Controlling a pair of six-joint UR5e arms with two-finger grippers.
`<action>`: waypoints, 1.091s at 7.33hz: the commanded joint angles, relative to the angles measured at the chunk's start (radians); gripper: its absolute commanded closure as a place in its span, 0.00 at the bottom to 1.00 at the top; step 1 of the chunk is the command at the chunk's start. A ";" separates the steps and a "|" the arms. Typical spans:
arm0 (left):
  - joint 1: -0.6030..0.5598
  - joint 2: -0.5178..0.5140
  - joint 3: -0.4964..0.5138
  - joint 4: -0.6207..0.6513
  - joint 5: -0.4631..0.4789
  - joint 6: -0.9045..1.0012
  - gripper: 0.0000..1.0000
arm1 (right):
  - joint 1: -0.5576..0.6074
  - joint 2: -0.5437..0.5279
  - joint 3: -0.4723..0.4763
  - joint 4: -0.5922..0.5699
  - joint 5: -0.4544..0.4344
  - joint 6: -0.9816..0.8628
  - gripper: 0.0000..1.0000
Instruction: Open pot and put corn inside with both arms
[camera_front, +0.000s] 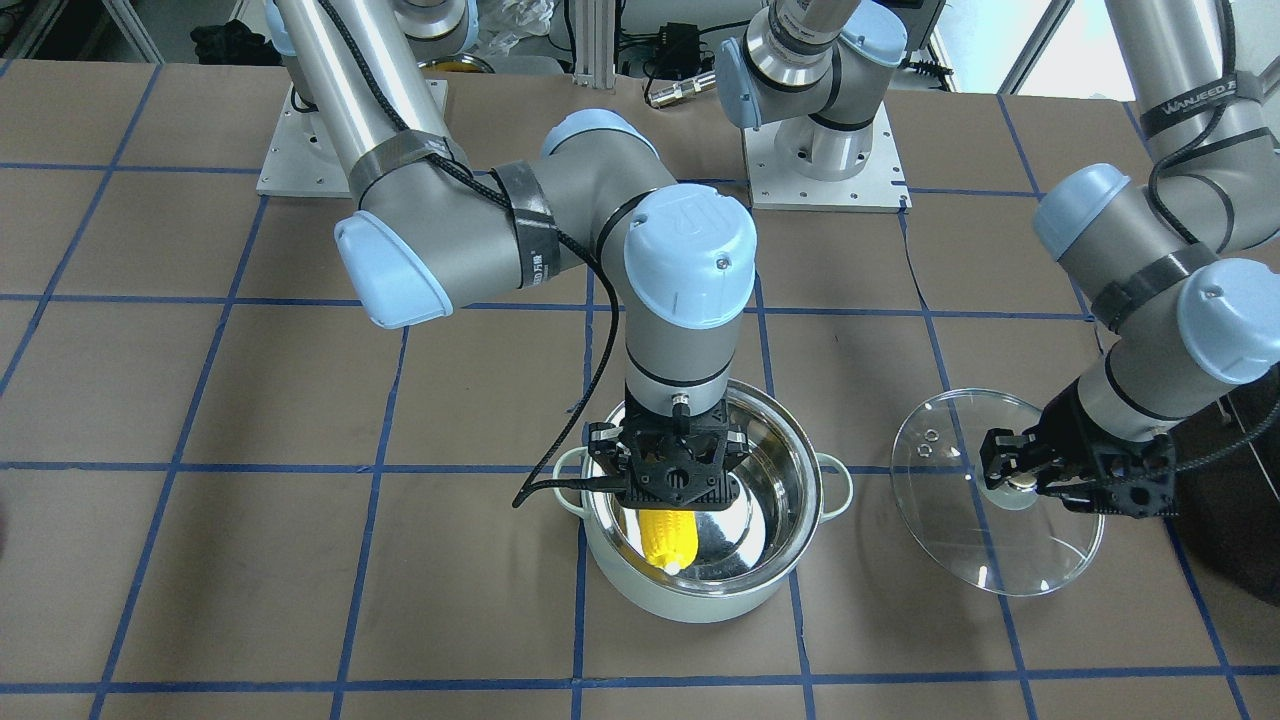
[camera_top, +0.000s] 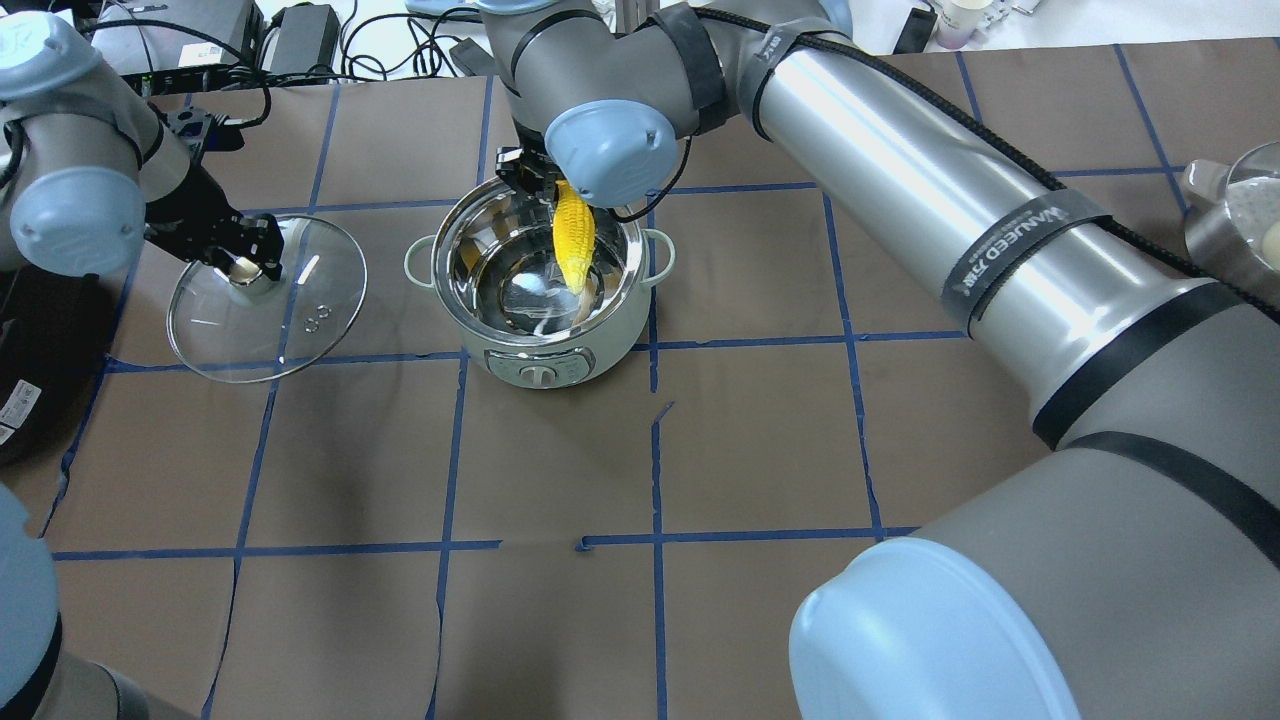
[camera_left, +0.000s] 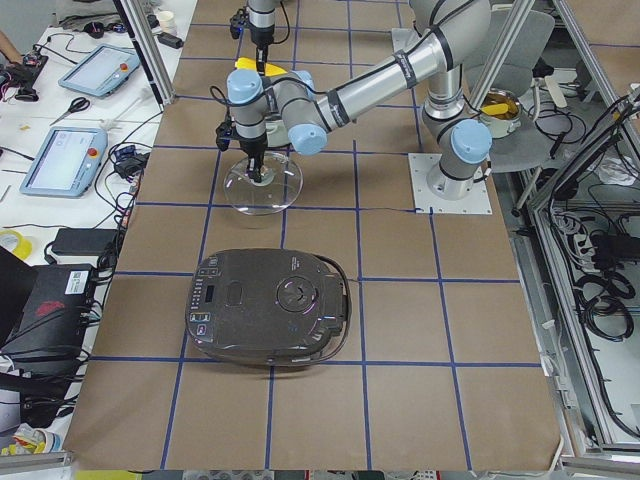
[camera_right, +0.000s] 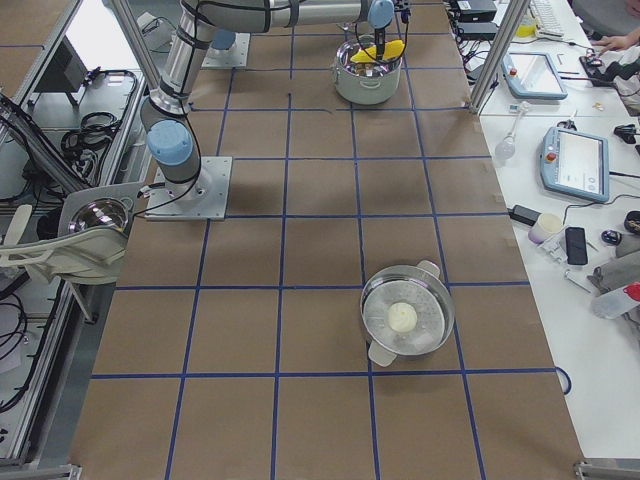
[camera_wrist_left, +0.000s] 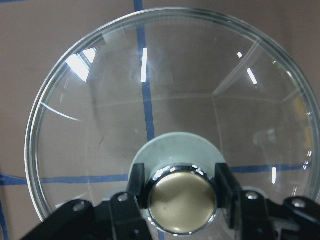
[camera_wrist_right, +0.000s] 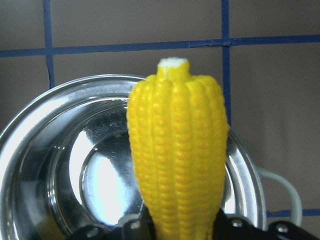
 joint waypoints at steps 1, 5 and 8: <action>0.021 -0.006 -0.129 0.167 -0.015 -0.001 1.00 | 0.045 0.021 -0.002 -0.030 0.000 0.012 1.00; 0.022 -0.026 -0.155 0.217 -0.012 0.002 0.93 | 0.044 0.019 0.012 -0.090 -0.017 -0.023 0.00; 0.019 -0.005 -0.099 0.195 -0.009 0.013 0.00 | -0.018 -0.045 0.044 -0.053 -0.030 -0.023 0.00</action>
